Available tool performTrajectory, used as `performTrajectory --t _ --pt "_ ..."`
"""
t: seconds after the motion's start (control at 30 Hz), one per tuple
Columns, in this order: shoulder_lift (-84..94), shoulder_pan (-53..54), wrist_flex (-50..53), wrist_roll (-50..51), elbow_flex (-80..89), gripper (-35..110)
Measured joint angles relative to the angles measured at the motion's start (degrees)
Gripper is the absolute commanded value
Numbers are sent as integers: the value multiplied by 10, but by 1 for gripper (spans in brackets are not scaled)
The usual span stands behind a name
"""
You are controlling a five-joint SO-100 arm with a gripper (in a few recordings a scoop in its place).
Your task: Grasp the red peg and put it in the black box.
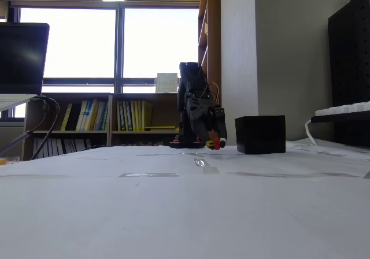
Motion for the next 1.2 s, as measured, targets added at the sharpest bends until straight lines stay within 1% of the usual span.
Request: performTrajectory --t 0.1,0.2,0.3,0.4,0.6,0.8,0.93,1.13,1.2 --pt "-23 -20 185 25 100 0" --pt "-31 -48 326 60 183 0" --pt "-31 -83 444 116 270 0" --pt "-41 -131 529 171 320 0" --pt "-55 -228 569 269 350 0" --pt "-82 -319 606 299 382 0" --pt "-87 -366 608 317 385 0" --pt "-88 -381 602 346 371 0" --pt "-88 -381 594 349 358 3"
